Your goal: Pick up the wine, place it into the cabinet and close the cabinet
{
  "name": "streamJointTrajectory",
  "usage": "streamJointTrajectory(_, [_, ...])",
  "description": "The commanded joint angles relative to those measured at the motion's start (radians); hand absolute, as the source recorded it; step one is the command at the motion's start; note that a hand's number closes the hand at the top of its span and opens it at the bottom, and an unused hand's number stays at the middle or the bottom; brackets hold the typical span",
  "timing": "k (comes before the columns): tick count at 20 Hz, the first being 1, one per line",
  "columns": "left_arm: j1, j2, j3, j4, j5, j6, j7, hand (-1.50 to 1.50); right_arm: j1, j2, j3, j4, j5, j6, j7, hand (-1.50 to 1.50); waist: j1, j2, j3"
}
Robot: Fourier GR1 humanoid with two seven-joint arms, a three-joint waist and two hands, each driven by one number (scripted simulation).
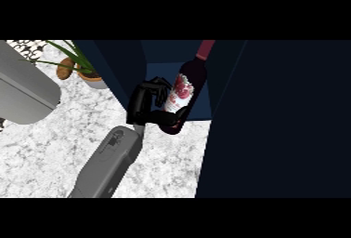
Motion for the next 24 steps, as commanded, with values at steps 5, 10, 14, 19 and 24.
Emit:
streamJointTrajectory(5, [-0.176,0.000,0.004,0.221,0.105,0.053,-0.039,1.50,0.111,-0.030,0.013,-0.198,-0.054,0.029,-0.006,-1.50,-0.029,0.004,0.001])
streamJointTrajectory(10, [-0.308,0.000,-0.028,0.346,0.097,0.121,-0.008,1.50,0.088,0.002,0.044,-0.192,-0.030,0.017,0.000,-1.50,-0.038,0.005,0.000])
streamJointTrajectory(14, [-0.351,0.000,-0.020,0.476,0.110,0.128,-0.025,1.50,0.093,0.017,0.057,-0.119,-0.035,0.033,-0.065,-1.50,-0.037,0.011,0.001])
streamJointTrajectory(19, [-0.401,0.000,0.022,0.556,0.168,0.105,-0.044,1.50,0.103,-0.003,0.024,-0.140,-0.049,0.040,-0.054,-1.50,-0.041,0.017,0.000])
streamJointTrajectory(24, [-0.450,0.004,0.061,0.623,0.200,0.090,-0.044,1.50,0.104,-0.004,0.029,-0.163,-0.056,0.041,-0.052,-1.50,-0.047,0.019,-0.001])
